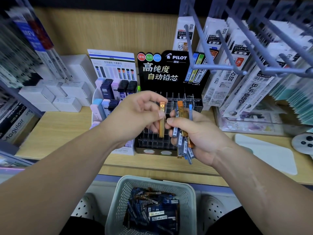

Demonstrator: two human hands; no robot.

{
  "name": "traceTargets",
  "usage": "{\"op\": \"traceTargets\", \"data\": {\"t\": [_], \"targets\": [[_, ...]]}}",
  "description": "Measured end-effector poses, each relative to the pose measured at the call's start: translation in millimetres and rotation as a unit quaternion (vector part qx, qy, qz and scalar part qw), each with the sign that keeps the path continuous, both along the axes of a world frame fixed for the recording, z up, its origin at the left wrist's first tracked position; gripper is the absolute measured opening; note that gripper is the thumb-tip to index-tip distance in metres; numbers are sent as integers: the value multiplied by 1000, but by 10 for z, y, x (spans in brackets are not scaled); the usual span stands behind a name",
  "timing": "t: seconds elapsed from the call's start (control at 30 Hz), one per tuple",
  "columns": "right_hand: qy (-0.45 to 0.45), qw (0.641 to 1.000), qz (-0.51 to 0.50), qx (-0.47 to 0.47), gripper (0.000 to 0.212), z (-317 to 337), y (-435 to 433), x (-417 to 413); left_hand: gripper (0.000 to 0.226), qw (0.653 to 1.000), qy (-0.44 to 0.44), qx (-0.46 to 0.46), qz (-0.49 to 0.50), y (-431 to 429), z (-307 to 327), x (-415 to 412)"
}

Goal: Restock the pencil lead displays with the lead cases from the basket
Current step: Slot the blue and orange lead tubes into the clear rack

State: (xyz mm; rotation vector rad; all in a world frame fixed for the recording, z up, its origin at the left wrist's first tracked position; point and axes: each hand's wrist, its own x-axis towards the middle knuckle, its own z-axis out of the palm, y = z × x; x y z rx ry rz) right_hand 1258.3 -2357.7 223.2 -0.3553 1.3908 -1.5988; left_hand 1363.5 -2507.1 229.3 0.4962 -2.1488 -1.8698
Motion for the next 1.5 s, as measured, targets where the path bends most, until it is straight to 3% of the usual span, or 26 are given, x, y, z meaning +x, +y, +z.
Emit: {"op": "traceTargets", "data": {"t": [0.13, 0.3, 0.67, 0.83, 0.9, 1.03, 1.27, 1.5], "targets": [[52, 999, 8, 12, 19, -13, -5, 0, 17, 994, 69, 44, 72, 21, 0, -23], [16, 1000, -6, -6, 19, 14, -15, -4, 16, 984, 107, 66, 128, 23, 33, -32], [-145, 987, -55, -46, 9, 85, -83, 3, 23, 985, 127, 105, 40, -63, 167, 14], [-197, 979, 14, -60, 20, 89, -109, 39, 10, 990, 132, 37, 25, -134, 242, 43], [-183, 981, 35, -51, 19, 48, -117, 50, 2, 990, 136, 6, 19, -163, 265, 50], [-111, 994, 13, 11, 9, -46, -111, 19, 12, 986, 118, -81, 83, -329, 310, 96], [23, 991, -66, 112, 19, -131, -51, -91, 11, 968, 51, -167, 181, -463, 147, 123], [169, 963, -52, 202, 35, -161, -21, -122, 8, 948, -1, -245, 201, -461, 14, 63]]}}
